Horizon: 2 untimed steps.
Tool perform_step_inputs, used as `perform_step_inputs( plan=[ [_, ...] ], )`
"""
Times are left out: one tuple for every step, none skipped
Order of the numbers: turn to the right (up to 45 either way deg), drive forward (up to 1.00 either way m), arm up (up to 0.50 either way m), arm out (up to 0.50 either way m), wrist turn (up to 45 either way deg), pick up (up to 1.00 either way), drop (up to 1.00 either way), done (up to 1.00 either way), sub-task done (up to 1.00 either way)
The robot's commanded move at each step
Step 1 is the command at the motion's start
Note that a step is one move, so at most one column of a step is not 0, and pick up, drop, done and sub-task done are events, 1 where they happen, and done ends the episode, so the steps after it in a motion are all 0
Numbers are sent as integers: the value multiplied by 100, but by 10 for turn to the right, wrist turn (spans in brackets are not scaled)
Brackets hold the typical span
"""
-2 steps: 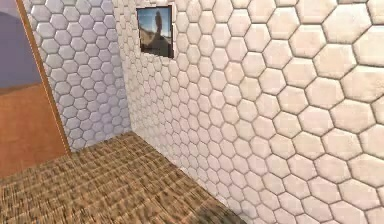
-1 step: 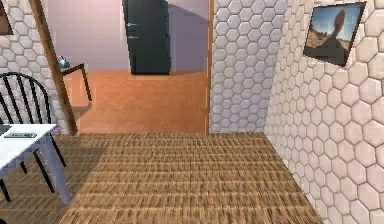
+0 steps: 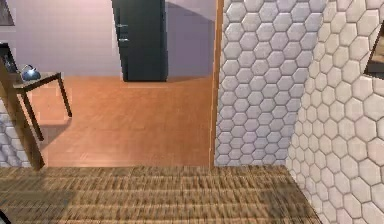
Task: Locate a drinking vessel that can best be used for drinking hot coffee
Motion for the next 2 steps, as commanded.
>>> perform_step_inputs(
  plan=[
    [-210, 0, 0, 0, 0, 0, 0, 0, 0],
    [0, 100, 0, 0, 0, 0, 0, 0, 0]
  ],
)
